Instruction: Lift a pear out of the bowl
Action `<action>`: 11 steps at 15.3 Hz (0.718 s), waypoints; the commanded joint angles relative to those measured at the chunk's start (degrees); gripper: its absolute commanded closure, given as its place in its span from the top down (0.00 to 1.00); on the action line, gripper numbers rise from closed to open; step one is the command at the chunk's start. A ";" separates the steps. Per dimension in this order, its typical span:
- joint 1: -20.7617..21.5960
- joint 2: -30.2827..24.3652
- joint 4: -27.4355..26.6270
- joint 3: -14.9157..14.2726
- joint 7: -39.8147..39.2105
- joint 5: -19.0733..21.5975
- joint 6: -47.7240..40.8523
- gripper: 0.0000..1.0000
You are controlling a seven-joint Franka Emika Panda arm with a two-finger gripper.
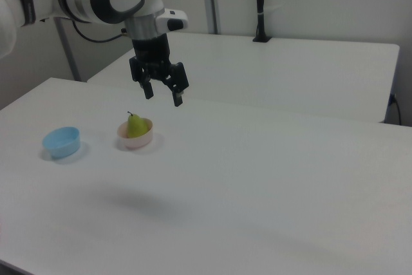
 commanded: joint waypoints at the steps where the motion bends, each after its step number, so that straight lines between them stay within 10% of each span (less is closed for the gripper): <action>1: -0.37 -1.32 -1.04 0.37 -0.85 0.24 -1.29 1.00; 11: 0.42 -0.79 -0.42 0.37 -0.33 0.24 -1.04 1.00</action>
